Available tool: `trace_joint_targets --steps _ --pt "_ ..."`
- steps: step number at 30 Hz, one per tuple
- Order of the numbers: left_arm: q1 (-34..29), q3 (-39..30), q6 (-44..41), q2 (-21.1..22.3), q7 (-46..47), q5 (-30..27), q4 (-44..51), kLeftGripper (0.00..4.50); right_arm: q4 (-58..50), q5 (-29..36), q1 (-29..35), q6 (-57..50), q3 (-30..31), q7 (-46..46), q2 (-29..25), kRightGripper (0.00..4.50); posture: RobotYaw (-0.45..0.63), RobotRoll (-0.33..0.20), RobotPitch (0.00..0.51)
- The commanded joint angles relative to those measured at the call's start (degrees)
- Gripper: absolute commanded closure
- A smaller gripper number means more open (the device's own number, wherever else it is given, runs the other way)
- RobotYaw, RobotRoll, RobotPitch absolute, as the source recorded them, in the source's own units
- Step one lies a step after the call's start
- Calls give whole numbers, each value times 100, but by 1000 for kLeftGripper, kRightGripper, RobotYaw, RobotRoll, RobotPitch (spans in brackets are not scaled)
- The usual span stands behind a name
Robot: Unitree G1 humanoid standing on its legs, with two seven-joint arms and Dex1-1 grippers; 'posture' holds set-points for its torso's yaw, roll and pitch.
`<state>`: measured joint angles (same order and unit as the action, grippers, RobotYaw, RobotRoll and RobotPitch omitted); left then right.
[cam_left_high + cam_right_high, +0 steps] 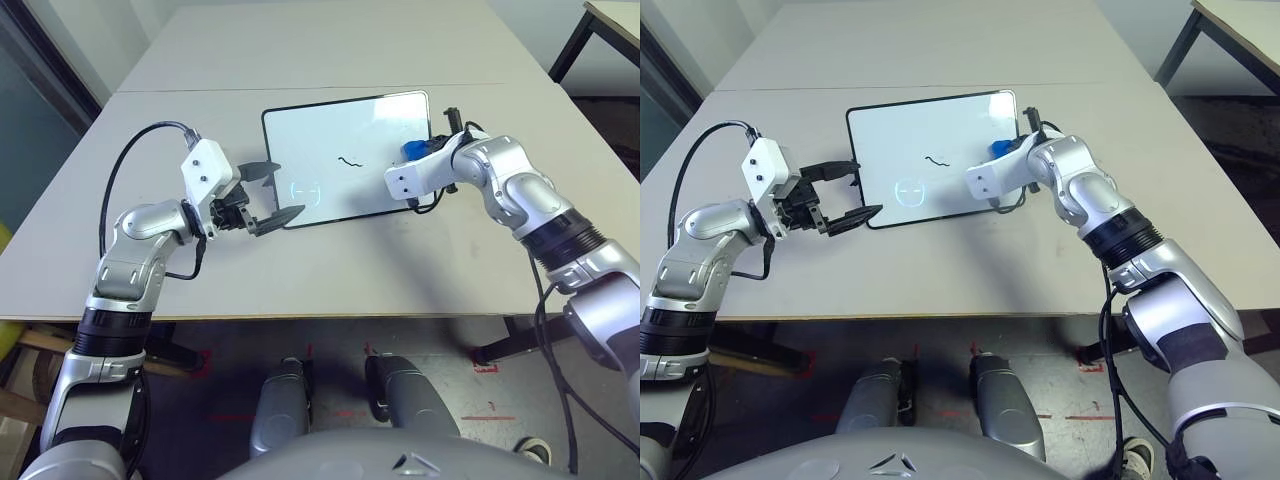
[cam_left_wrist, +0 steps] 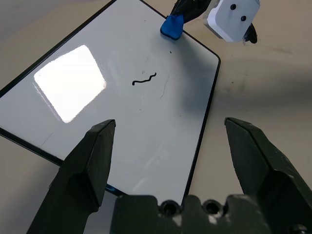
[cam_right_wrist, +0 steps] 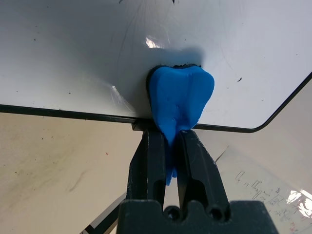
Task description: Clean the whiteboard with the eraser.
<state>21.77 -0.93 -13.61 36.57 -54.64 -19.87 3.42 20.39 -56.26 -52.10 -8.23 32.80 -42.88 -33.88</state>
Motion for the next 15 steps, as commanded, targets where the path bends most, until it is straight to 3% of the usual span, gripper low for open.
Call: trace_joint_targets --steps 1,11,15 --pt "13 82 -47 1 16 70 44 0 -206 -12 174 -7 37 -166 58 4377 -116 0 90" --pt "35 85 -105 6 36 67 75 0 -1029 -159 560 -213 237 -577 754 4378 -109 0 93" --pt "16 60 -109 21 40 62 85 0 -868 -203 433 -156 150 -519 672 4380 -106 0 90"
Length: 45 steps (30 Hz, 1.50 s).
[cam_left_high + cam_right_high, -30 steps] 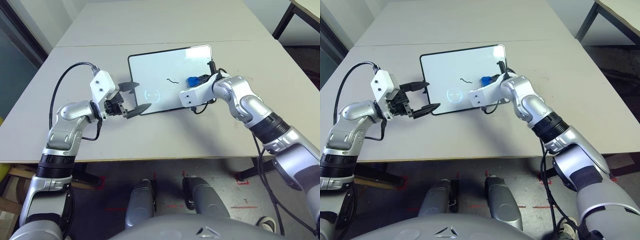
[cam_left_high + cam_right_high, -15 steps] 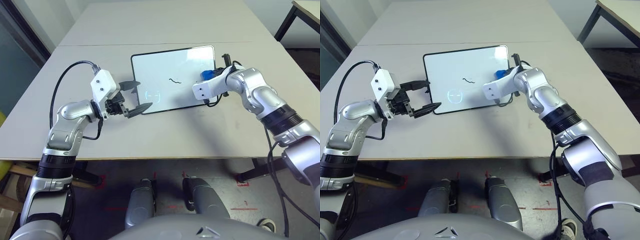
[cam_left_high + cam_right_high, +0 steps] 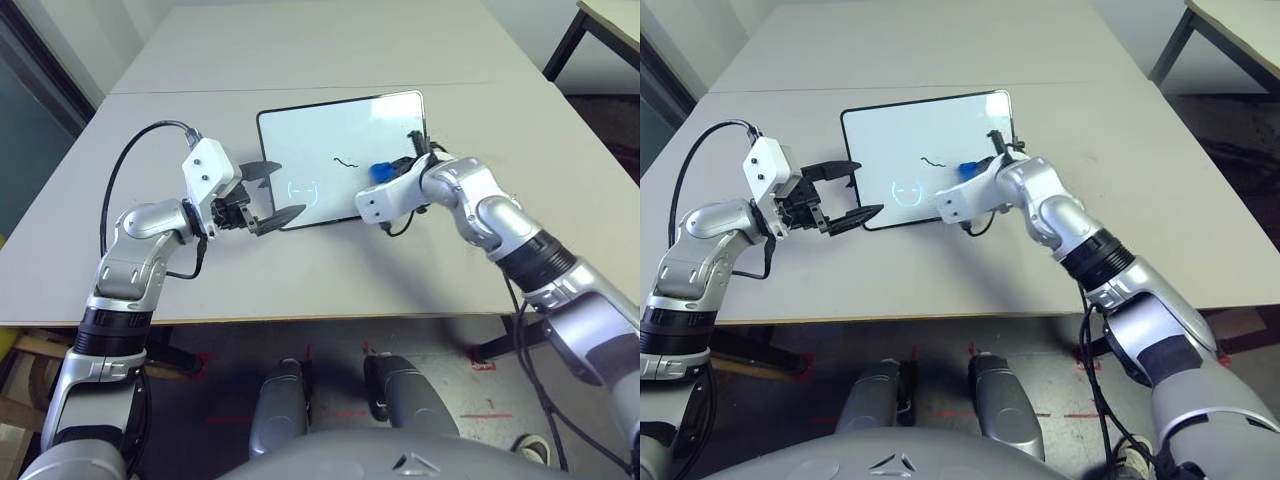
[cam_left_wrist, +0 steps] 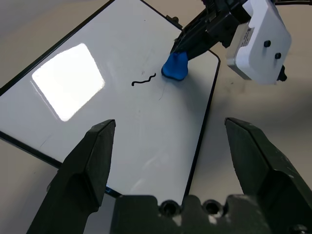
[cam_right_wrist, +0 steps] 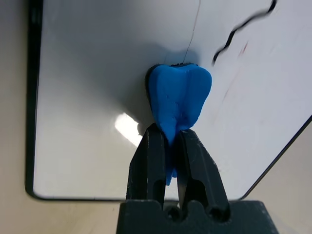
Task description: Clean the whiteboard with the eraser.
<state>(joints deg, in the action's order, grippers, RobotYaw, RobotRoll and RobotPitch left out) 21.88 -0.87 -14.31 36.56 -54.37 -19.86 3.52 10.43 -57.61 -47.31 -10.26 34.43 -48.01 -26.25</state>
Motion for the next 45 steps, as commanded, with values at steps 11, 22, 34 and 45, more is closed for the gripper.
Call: trace_joint_targets --steps 11,22,34,45 --pt "9 -17 19 88 7 82 -39 0 -46 74 -518 92 -321 -210 -388 4383 -115 0 86" --pt "63 -51 89 154 2 139 -155 0 -83 -3 -660 156 -169 -286 111 4383 -106 0 81" --pt "-58 -166 58 291 45 117 -81 0 833 -161 -887 398 243 190 623 4383 -77 0 79" --pt "-138 -211 58 330 113 111 -21 0 1241 -210 -868 693 557 428 1009 4384 -57 0 71"
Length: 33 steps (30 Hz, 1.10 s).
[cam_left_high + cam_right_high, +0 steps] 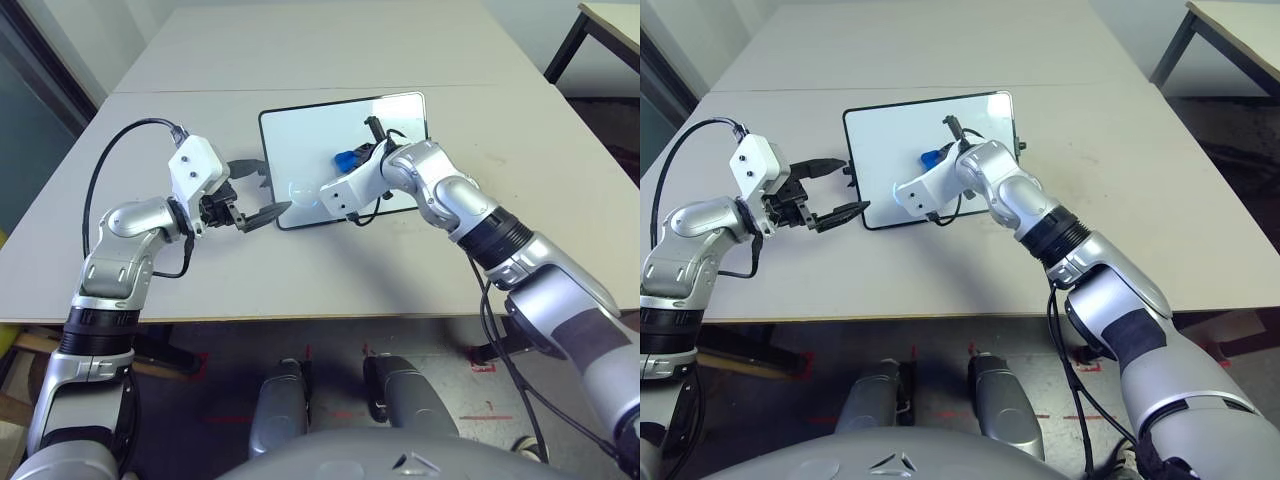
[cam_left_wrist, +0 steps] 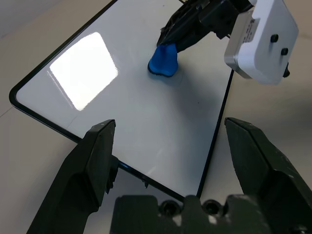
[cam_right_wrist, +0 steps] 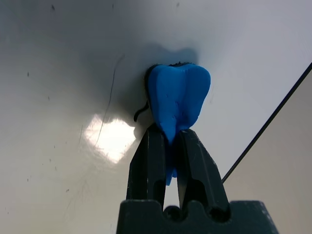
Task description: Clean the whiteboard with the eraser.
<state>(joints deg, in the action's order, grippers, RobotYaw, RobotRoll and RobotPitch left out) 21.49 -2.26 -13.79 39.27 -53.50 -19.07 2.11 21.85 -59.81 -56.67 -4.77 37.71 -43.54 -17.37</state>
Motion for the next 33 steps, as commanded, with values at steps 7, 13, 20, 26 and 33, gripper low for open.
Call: trace_joint_targets --steps 7,13,20,26,33 --pt "-119 -76 6 40 57 27 141 0 91 12 109 190 229 -33 76 4384 -53 0 69" --pt "-131 -66 18 36 61 21 148 0 624 -48 -156 199 130 236 -268 4384 -58 0 67" --pt "-107 -38 27 28 31 21 126 0 1139 -1 -428 95 83 480 -449 4384 -68 0 69" --pt "-68 -31 28 42 2 22 88 0 1038 9 -401 50 94 371 -639 4385 -72 0 72" --pt "-65 -27 14 51 -8 20 95 0 809 56 -182 86 129 299 -808 4386 -78 0 75"
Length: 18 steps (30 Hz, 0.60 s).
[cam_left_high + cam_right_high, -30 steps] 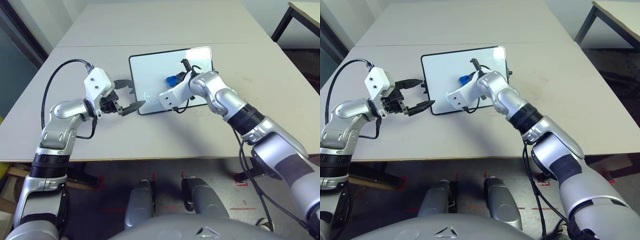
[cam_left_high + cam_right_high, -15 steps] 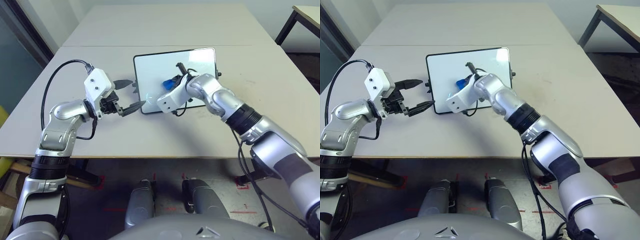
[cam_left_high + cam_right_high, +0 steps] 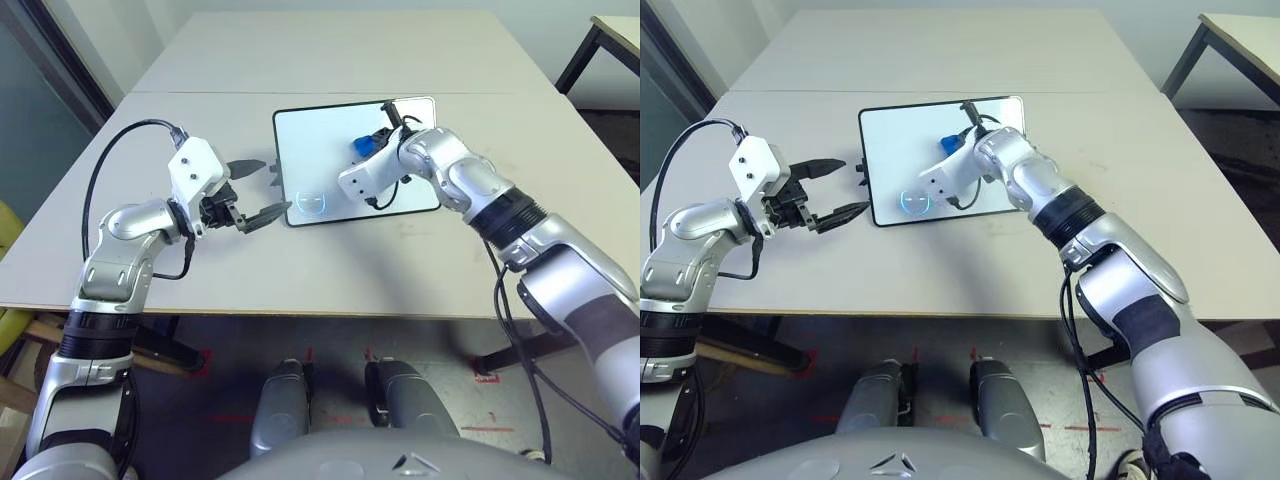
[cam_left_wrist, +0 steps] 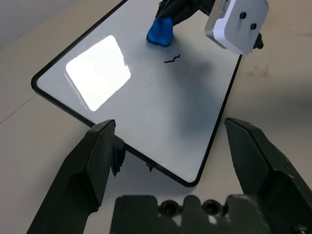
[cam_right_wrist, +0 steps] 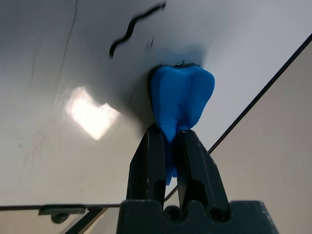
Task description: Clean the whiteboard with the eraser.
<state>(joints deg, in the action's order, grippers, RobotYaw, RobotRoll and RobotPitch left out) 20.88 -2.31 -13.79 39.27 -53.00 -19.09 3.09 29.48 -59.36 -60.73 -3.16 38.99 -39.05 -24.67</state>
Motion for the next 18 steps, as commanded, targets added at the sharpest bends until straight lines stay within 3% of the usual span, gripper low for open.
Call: trace_joint_targets --steps 1,18 --pt "2 -18 12 50 -59 23 -7 0 -18 10 283 -67 24 -172 -56 4386 -78 0 75" --pt "-10 -19 -7 48 -51 27 13 0 -394 -136 549 -71 253 -340 566 4386 -65 0 78"
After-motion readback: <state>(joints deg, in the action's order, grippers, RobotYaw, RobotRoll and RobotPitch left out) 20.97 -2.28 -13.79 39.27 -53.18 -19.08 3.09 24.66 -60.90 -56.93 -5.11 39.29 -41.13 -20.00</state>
